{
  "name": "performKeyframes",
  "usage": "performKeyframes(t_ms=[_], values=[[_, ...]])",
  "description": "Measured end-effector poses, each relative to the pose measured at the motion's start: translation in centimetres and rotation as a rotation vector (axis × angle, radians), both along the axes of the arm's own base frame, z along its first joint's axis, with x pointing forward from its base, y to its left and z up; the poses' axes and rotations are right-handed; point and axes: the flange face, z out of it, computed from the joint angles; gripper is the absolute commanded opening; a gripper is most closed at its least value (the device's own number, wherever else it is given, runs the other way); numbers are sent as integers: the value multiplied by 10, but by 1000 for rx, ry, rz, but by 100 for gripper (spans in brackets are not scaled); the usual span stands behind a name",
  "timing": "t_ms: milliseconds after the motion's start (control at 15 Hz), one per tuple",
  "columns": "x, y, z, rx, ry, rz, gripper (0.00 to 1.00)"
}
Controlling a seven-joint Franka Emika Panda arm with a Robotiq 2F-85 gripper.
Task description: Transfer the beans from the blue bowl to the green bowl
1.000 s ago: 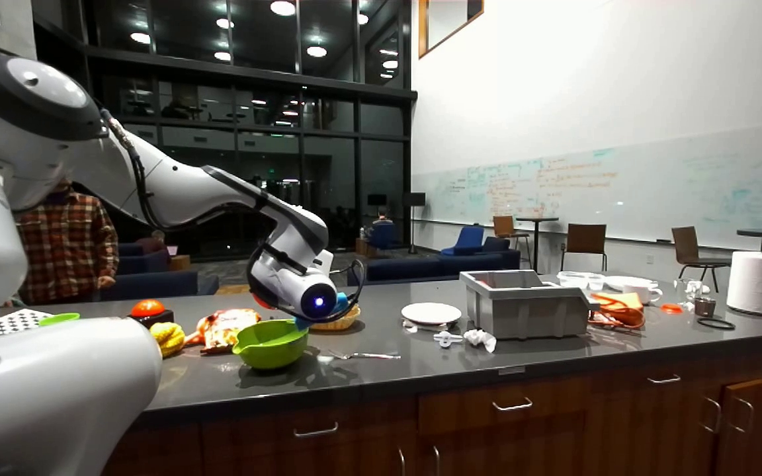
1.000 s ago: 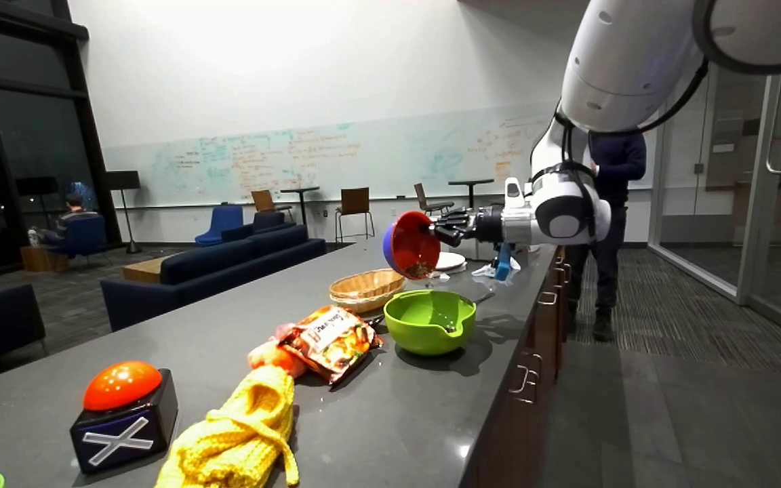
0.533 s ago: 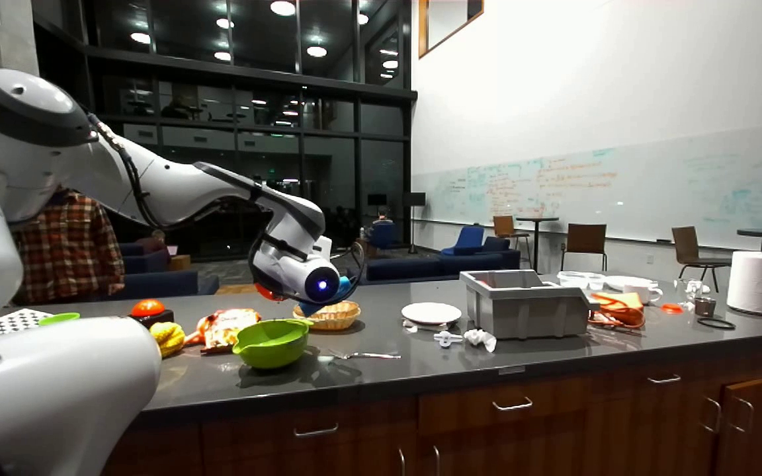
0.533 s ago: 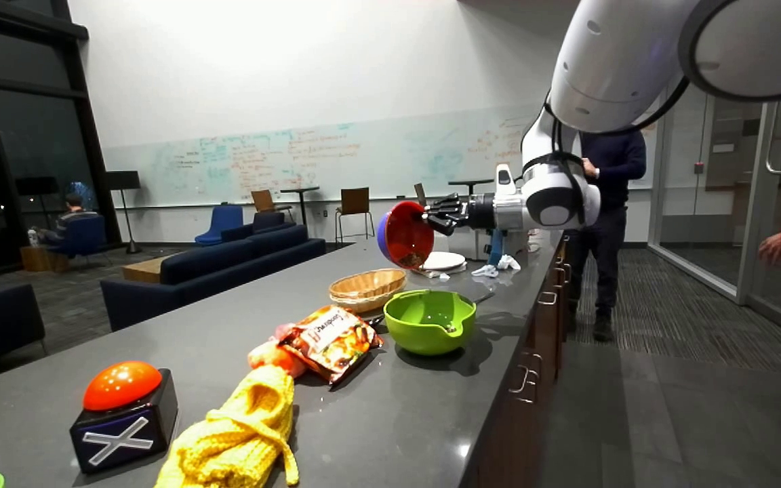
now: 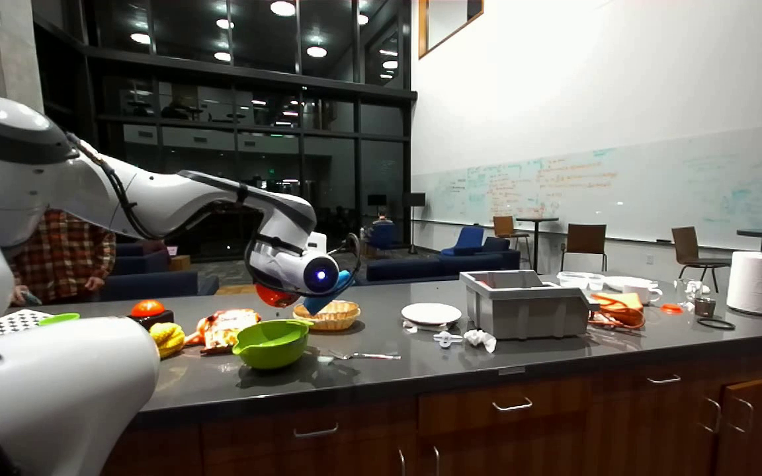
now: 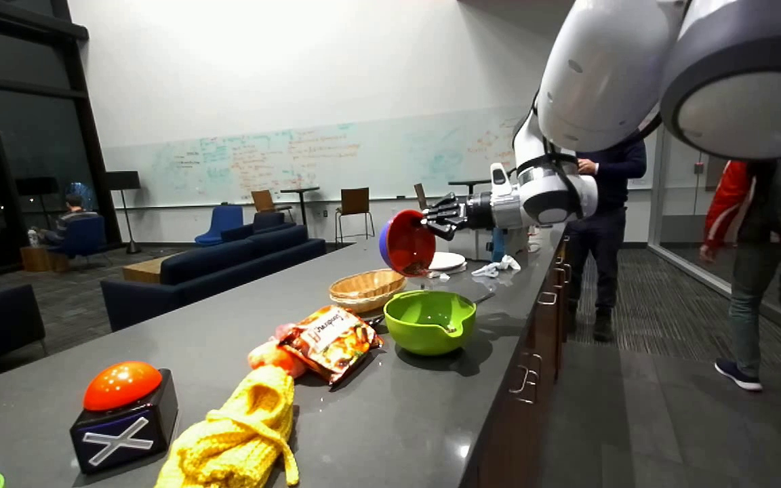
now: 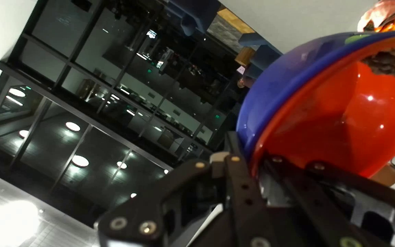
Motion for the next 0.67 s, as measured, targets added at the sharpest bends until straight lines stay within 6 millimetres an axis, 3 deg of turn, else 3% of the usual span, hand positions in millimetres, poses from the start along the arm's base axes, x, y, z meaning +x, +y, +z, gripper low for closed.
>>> performKeyframes(t_ms=[667], values=[[-10,18,-19,-167,2,5,2]])
